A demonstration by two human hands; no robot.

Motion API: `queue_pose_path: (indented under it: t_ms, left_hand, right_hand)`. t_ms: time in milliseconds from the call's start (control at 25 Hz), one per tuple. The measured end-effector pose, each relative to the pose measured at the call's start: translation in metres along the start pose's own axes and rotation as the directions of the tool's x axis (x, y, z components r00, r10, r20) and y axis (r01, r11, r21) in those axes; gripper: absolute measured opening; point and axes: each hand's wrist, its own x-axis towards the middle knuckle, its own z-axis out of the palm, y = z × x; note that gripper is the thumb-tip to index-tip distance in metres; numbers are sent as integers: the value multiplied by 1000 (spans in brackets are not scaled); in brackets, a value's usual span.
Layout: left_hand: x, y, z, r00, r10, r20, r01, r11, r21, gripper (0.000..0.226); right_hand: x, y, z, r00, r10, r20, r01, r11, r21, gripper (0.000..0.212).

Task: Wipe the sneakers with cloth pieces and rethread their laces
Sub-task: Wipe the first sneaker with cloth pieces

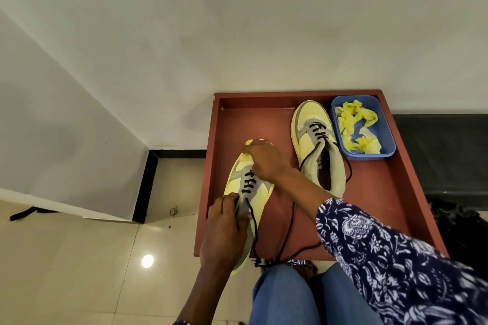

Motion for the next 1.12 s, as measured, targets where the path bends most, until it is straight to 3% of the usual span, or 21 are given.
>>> queue_pose_path:
  t_ms: [240,360,520,720,1120]
  left_hand:
    - [0,0,0,1000,4,-1,-4,1000,5,40]
    - [0,-1,-1,1000,6,-7,-6,1000,-6,41]
    - [-1,-1,-1,1000,8,-7,-8,1000,0,42]
    - [0,-2,0,1000,-8,-4,8,1000,2,42]
    - [0,-2,1,1000,-6,-8,6,1000,-13,41]
  right_hand:
    - [1,-12,9,972,-211,102,223,966,-128,43]
    - [4,1,3,959,-252,127,269,954,-136,39]
    - [1,23,-1,997,-71,44,76,989,-124,42]
    - [-11,21,14,989,135,-55,-132,989,58,56]
    - [-37,11,44,952,263,-159,-220,945,243,56]
